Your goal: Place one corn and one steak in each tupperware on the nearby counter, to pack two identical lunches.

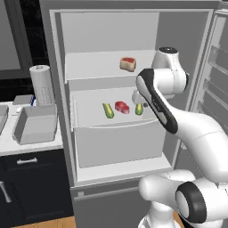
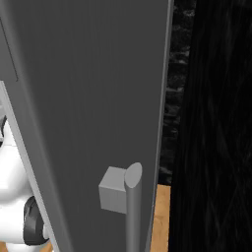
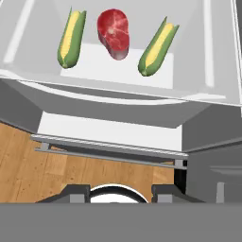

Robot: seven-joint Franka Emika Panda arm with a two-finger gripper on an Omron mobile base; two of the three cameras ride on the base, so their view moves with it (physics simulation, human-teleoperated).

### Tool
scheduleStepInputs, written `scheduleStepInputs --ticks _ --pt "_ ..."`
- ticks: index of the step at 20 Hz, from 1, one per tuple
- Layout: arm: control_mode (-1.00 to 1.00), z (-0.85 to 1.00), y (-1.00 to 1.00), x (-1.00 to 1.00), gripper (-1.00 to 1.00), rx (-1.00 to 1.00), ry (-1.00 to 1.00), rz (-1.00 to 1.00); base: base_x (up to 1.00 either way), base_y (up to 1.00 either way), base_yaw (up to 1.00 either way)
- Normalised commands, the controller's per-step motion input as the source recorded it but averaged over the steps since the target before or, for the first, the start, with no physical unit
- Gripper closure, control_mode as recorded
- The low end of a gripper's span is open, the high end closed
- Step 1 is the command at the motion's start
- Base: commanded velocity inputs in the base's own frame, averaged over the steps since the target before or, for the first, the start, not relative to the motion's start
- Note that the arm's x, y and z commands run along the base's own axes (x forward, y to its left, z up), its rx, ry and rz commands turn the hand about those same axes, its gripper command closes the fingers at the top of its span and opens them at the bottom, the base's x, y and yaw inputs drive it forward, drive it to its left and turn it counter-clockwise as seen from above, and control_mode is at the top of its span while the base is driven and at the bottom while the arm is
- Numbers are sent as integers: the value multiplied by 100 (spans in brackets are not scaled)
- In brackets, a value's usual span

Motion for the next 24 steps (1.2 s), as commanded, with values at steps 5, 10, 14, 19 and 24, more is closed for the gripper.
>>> scheduleStepInputs --ticks 5,10,14,19,24 --pt "-100 5 1 -11 -100 0 -15 1 0 0 0" --pt "-100 42 0 -12 -100 0 -54 5 0 0 0" --pt "-100 41 6 -1 -100 0 -42 2 0 0 0" --pt "-100 45 25 0 -100 6 -15 -10 0 0 0" --pt "-100 36 5 2 -100 15 -9 -15 0 0 0"
